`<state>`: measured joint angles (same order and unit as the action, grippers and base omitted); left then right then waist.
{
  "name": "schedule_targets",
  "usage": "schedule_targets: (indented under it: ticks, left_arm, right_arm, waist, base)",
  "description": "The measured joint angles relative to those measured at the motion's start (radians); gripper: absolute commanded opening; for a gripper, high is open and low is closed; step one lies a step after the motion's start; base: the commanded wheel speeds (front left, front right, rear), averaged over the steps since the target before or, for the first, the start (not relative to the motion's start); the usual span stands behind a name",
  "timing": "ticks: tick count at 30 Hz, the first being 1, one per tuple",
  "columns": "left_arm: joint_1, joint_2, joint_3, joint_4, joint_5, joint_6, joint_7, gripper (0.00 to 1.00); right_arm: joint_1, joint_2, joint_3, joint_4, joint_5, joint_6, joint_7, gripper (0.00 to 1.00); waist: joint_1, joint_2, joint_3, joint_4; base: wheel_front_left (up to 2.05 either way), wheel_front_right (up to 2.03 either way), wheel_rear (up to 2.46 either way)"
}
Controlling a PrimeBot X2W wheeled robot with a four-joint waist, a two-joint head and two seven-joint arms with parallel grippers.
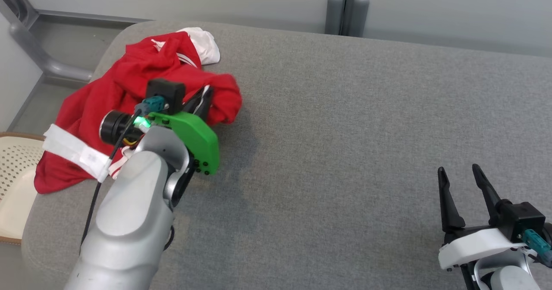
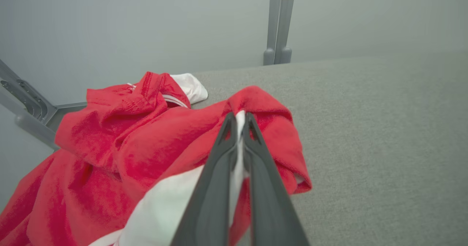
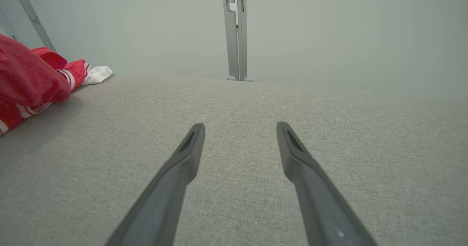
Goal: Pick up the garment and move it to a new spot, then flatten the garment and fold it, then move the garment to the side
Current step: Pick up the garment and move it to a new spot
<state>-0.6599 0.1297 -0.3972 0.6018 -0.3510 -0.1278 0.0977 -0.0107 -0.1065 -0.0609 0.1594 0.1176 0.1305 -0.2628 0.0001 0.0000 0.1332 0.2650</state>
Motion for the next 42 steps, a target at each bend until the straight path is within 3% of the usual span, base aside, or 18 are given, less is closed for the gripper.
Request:
schedule_targets:
  ticks: [3,4,8,15,21,28,29,31,36,42]
  left_arm:
    - [0.004,-0.018,-0.034,-0.182,-0.009,-0.001,0.039,0.0]
    - [0.014,-0.026,-0.06,-0.314,-0.017,-0.001,0.076,0.0]
    - [0.056,-0.043,-0.108,-0.532,-0.038,0.005,0.152,0.0]
    - [0.103,-0.065,-0.196,-0.684,-0.085,0.037,0.223,0.0]
    - [0.1,-0.078,-0.224,-0.617,-0.101,0.077,0.244,0.0]
    - [0.061,-0.035,-0.137,-0.194,-0.104,0.102,0.157,0.0]
    - [0.058,-0.03,-0.131,-0.134,-0.096,0.103,0.115,0.06]
    - [0.052,-0.026,-0.124,-0.041,-0.091,0.103,0.054,1.0]
    - [0.058,-0.04,-0.114,0.094,-0.082,0.108,-0.139,1.0]
    - [0.174,-0.056,-0.068,0.009,-0.1,0.154,-0.344,1.0]
  right_arm:
    - [-0.001,0.012,0.014,-0.002,0.002,0.0,0.0,1.0]
    - [-0.004,0.019,0.02,-0.003,0.003,0.0,0.0,1.0]
    - [-0.018,0.027,0.031,-0.012,0.003,0.0,0.0,1.0]
    - [-0.055,0.037,0.031,-0.02,0.01,0.0,0.0,1.0]
    - [-0.055,0.049,0.027,-0.017,0.021,0.0,0.0,1.0]
    - [-0.059,0.053,0.028,-0.012,0.053,0.0,0.0,1.0]
    - [-0.059,0.054,0.031,-0.011,0.06,0.0,0.0,1.0]
    - [-0.059,0.055,0.032,-0.008,0.068,0.0,0.0,1.0]
    - [-0.045,0.055,0.023,-0.003,0.073,0.0,0.0,1.0]
    - [-0.017,0.057,-0.043,-0.024,0.034,0.0,0.0,1.0]
  waist:
    - [0.0,0.0,-0.021,-0.008]
    - [0.0,0.0,-0.031,-0.024]
    - [0.0,0.0,-0.043,-0.072]
    - [0.0,0.0,-0.044,-0.2]
    - [0.0,0.0,-0.02,-0.342]
    - [0.0,0.0,0.027,-0.5]
    - [0.0,0.0,0.035,-0.52]
    - [0.0,0.0,0.049,-0.554]
    - [0.0,0.0,0.078,-0.604]
    - [0.0,0.0,0.071,-0.581]
  base:
    - [0.0,0.0,0.0]
    - [0.0,0.0,0.0]
    - [0.0,0.0,0.0]
    - [0.0,0.0,0.0]
    - [0.0,0.0,0.0]
    - [0.0,0.0,0.0]
    - [0.0,0.0,0.0]
    - [0.0,0.0,0.0]
    - [0.0,0.0,0.0]
    - [0.0,0.0,0.0]
